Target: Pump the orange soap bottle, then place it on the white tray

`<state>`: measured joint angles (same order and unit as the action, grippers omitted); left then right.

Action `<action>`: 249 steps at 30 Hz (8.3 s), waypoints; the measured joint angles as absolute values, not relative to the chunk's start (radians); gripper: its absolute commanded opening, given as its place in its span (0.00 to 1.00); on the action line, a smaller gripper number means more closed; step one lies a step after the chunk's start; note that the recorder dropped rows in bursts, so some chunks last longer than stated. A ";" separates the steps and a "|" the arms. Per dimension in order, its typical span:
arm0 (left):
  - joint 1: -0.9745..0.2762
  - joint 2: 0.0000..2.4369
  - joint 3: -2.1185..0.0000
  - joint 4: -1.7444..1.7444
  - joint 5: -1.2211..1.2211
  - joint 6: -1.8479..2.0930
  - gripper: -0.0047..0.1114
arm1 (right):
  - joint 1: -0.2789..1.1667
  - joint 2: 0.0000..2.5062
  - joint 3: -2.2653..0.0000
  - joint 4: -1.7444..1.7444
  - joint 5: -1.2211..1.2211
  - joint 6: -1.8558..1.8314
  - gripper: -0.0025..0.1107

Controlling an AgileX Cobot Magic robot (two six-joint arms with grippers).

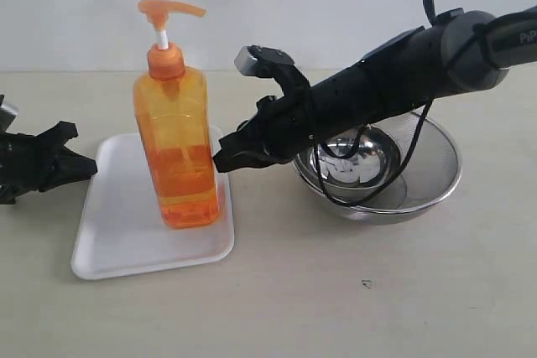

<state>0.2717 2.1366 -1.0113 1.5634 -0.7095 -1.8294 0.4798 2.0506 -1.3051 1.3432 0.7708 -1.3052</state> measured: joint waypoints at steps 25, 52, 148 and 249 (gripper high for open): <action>0.272 2.148 -1.040 1.579 -0.728 -1.827 0.08 | 0.488 2.051 -1.305 1.339 0.708 -1.298 0.02; 0.272 2.148 -1.042 1.581 -0.730 -1.827 0.08 | 0.519 2.052 -1.307 1.368 0.651 -1.300 0.02; 0.140 1.707 -0.819 1.575 -0.842 -1.721 0.08 | 0.557 2.089 -1.384 1.165 0.722 -1.124 0.02; 0.121 1.612 -0.784 1.526 -0.804 -1.692 0.08 | 0.595 2.089 -1.384 1.165 0.696 -1.135 0.02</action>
<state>0.1211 1.6118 -0.7836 1.5262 -0.8040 -1.6921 0.5953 2.0885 -1.3840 1.1647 0.6956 -1.1353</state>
